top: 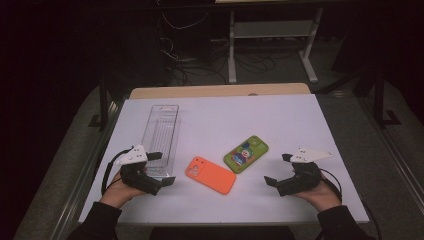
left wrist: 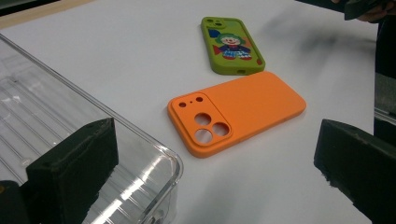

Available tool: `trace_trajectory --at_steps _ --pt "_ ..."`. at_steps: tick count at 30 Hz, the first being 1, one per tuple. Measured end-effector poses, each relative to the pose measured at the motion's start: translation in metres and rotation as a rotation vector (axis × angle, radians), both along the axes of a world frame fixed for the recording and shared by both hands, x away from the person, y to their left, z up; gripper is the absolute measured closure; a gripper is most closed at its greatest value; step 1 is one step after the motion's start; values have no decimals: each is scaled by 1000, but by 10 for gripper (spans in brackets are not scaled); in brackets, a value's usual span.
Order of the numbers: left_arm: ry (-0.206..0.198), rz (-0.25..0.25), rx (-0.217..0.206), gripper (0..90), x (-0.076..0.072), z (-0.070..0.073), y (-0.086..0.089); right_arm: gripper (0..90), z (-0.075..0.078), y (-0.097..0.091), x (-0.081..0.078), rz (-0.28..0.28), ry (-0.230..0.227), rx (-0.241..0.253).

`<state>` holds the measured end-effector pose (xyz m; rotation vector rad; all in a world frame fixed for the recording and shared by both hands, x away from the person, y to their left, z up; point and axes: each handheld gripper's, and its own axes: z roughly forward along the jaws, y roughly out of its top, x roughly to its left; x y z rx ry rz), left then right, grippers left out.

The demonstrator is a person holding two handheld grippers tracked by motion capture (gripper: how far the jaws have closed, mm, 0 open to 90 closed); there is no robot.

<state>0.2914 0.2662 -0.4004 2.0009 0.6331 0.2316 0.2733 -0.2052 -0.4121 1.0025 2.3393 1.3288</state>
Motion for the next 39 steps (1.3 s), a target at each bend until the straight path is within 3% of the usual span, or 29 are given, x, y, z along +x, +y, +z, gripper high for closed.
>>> trace_trajectory --at_steps 12,15,21,26,31,39 --pt "11 10 -6 0 -1 0 0 0 3 3 2 6 20 -3" --pt "1 1 10 0 -1 2 2 0 6 8 3 12 24 -14" --pt "4 11 -5 0 -1 2 3 0 13 22 10 28 56 -35" --pt "6 15 -17 0 -1 2 4 0 14 31 15 42 58 -43" --pt "4 8 -15 0 0 2 3 0 17 47 24 76 66 -71" --pt "12 6 -5 0 -2 3 2 0 22 69 37 106 84 -68"
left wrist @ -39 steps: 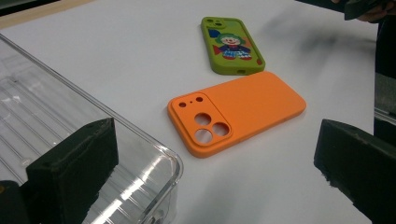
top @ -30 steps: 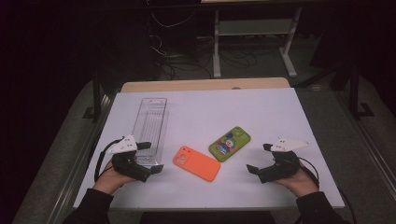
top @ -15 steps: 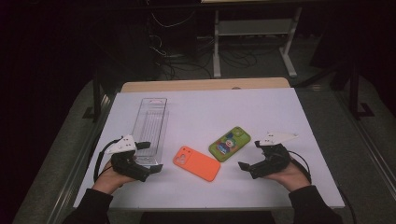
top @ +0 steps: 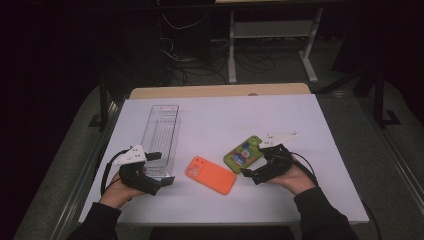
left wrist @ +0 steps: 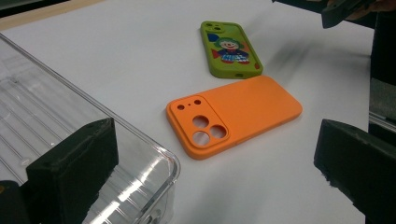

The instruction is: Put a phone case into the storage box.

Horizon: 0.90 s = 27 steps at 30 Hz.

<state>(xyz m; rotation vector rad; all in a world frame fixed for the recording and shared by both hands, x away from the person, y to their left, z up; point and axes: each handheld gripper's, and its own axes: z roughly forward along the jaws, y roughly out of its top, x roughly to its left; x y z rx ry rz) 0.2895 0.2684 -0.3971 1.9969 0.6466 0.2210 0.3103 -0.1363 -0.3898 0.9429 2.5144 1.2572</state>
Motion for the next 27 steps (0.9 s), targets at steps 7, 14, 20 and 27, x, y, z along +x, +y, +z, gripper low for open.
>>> trace_trajectory --at_steps 7,14,20,27 --pt "-2 2 -16 0 0 0 0 0 0 25 9 28 14 -27" --pt "-6 -3 -10 0 2 1 0 0 -2 45 16 50 35 -45" --pt "-6 -6 -17 0 3 0 0 0 -3 57 17 70 47 -76" --pt "1 0 -14 0 2 1 0 0 -7 75 18 95 62 -136"
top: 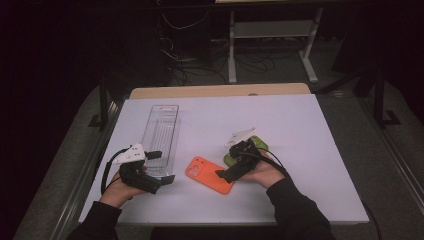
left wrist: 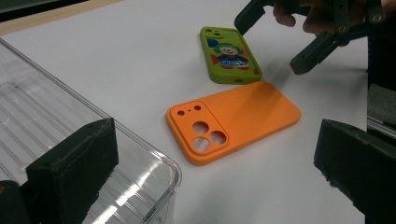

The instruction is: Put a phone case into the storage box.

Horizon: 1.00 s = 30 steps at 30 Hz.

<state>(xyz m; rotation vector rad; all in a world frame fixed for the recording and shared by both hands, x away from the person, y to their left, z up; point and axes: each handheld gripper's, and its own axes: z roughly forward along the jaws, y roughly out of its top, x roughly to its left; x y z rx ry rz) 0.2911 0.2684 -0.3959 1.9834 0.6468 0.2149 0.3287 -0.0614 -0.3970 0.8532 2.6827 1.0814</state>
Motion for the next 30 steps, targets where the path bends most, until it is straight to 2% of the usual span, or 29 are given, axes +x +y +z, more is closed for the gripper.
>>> trace_trajectory --at_steps 5,9,11,12,14,19,26,30 --pt "-4 -2 3 0 0 0 0 0 -3 11 1 11 28 -22" --pt "-3 -2 2 0 0 -1 -1 0 -6 18 1 26 30 -53" --pt "-5 -3 0 0 0 -1 -1 13 -9 22 1 38 14 -75" --pt "-5 -2 2 0 0 -1 -1 13 -10 24 1 37 28 -74" --pt "1 -1 1 0 -1 -1 -1 14 -14 28 2 55 10 -107" --pt "0 -1 1 0 -1 -1 -1 29 -22 38 0 80 25 -134" --pt "-2 -2 0 0 -1 -1 -1 58 -32 45 -2 89 42 -178" --pt "-2 -3 -1 0 -1 -1 0 69 -36 46 -2 94 52 -186"
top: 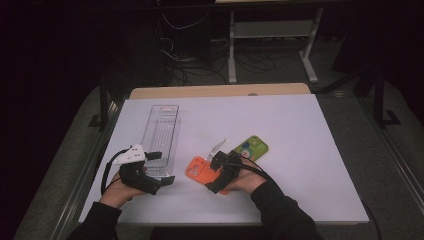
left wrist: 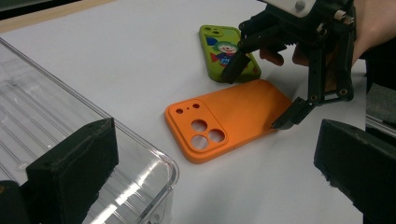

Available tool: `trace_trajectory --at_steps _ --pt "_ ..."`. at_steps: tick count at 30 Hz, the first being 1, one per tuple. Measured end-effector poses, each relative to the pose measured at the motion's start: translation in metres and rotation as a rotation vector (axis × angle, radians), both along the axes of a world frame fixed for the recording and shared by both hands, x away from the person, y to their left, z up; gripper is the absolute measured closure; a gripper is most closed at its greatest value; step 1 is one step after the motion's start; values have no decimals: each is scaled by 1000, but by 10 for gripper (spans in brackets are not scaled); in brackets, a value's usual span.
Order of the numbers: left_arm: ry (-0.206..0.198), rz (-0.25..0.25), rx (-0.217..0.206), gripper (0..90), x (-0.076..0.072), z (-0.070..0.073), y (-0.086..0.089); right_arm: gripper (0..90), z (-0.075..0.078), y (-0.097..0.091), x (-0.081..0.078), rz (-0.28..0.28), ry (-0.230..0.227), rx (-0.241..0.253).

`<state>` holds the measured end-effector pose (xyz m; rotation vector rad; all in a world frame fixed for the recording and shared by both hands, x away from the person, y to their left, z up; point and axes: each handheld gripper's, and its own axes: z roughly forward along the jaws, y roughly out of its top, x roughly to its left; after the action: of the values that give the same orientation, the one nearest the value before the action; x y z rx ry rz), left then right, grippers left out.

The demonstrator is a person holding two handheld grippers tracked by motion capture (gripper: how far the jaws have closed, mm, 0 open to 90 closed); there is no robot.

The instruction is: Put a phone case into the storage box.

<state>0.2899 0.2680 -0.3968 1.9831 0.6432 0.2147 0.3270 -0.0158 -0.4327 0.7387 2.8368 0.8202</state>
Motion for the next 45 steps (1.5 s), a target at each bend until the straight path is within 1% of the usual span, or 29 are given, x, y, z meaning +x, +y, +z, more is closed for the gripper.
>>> trace_trajectory --at_steps 3,7,16,20,23,27,32,35,39,40,41,45 --pt "2 2 0 0 0 0 0 88 -3 1 -1 9 17 -8" --pt "1 -1 3 0 0 0 0 116 -6 4 -3 11 -10 -44" --pt "2 0 5 0 0 0 0 148 -6 2 -4 7 -14 -34" --pt "3 0 12 0 0 0 0 150 -6 2 -5 4 -13 -31" --pt "5 4 6 0 0 0 0 150 -6 3 -4 4 -13 -34" --pt "7 1 15 0 0 0 1 150 -6 2 -4 3 -12 -33" --pt "4 -3 16 0 -1 1 0 152 -6 0 -3 21 -21 -27" --pt "4 -2 16 0 -1 1 0 152 -5 -1 -3 21 -13 -17" --pt "4 -2 14 0 0 1 0 152 2 -4 -3 28 -21 9" --pt "-3 -4 18 0 0 1 0 152 4 -5 -3 24 -19 15" --pt "-2 -3 19 0 0 1 0 152 6 -7 -2 26 -27 14" --pt "-4 -6 18 0 0 1 0 152 14 -15 0 14 -33 35"
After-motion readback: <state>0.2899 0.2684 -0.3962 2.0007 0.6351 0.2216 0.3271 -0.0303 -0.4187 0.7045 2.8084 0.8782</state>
